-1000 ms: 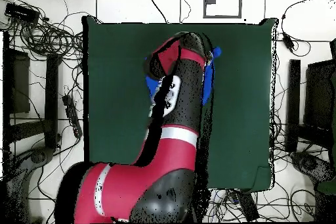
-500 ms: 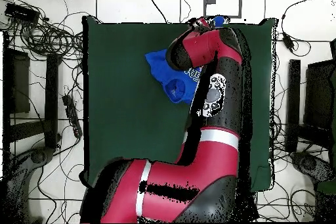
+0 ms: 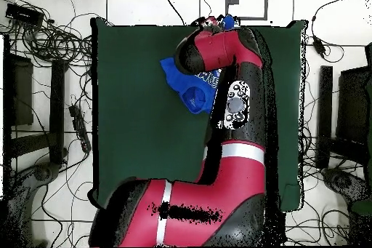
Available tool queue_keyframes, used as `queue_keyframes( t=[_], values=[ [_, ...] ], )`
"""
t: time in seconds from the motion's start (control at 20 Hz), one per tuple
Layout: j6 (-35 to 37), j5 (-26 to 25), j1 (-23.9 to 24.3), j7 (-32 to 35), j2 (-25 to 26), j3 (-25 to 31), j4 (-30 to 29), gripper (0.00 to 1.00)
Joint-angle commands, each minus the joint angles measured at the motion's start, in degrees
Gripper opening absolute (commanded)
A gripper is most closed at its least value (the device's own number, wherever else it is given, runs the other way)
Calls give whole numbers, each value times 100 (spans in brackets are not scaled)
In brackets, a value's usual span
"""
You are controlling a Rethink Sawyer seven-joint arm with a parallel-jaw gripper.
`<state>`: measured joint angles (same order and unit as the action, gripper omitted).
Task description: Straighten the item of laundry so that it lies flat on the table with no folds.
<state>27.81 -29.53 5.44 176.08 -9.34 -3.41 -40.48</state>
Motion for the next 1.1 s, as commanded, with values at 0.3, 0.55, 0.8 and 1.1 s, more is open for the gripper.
queue_keyframes(
  t=[0.3,0.55,0.8,1.1],
  values=[
    [1141,11,161,-2314,-201,806,-1208,0],
    [1305,-171,150,-2436,-38,719,-869,0],
    [1391,-234,57,-2348,-90,561,-852,0],
    [1231,-183,116,-2524,-133,645,-898,100]
  ],
)
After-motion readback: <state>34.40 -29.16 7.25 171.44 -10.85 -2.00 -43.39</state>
